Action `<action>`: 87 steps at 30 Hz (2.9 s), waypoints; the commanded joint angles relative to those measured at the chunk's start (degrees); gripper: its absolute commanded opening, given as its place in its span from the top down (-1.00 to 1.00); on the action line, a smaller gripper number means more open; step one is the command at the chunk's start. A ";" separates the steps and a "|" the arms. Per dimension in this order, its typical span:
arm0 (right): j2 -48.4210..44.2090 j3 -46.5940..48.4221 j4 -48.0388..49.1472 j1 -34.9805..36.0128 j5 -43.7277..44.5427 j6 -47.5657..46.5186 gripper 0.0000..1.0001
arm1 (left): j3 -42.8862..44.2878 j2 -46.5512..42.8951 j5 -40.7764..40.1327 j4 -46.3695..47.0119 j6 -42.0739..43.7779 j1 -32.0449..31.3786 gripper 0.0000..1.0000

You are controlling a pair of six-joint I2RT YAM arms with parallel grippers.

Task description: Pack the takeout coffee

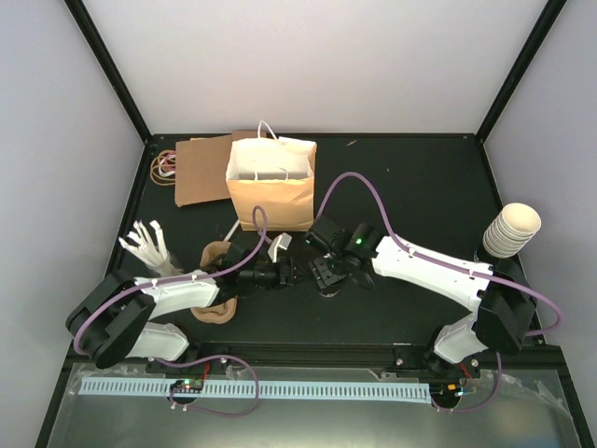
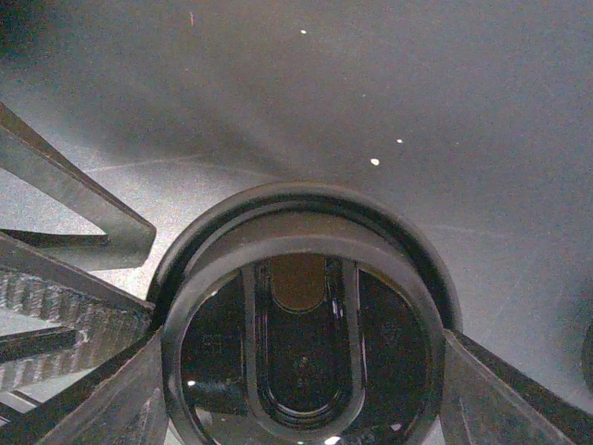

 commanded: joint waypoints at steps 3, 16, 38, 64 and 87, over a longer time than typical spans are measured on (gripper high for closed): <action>2.24 -0.44 1.26 0.44 -2.86 -0.55 -0.34 | 1.22 -0.23 -2.08 4.15 -0.79 0.18 0.12; 2.50 -0.63 1.69 0.44 -3.39 -1.01 -0.35 | 0.89 1.04 -2.94 7.86 -2.88 0.47 0.46; 4.61 -2.05 0.68 0.45 -4.71 -2.15 -0.33 | 1.16 5.86 -5.77 -2.35 -0.52 -0.53 0.83; 2.33 -5.22 2.96 1.67 -3.37 -0.89 -0.27 | -0.51 3.87 -11.60 -5.67 0.31 -3.81 0.87; 2.91 -4.18 4.95 -1.38 -4.01 -1.42 -0.25 | -4.65 -9.97 -6.10 -0.40 -6.31 -6.31 0.57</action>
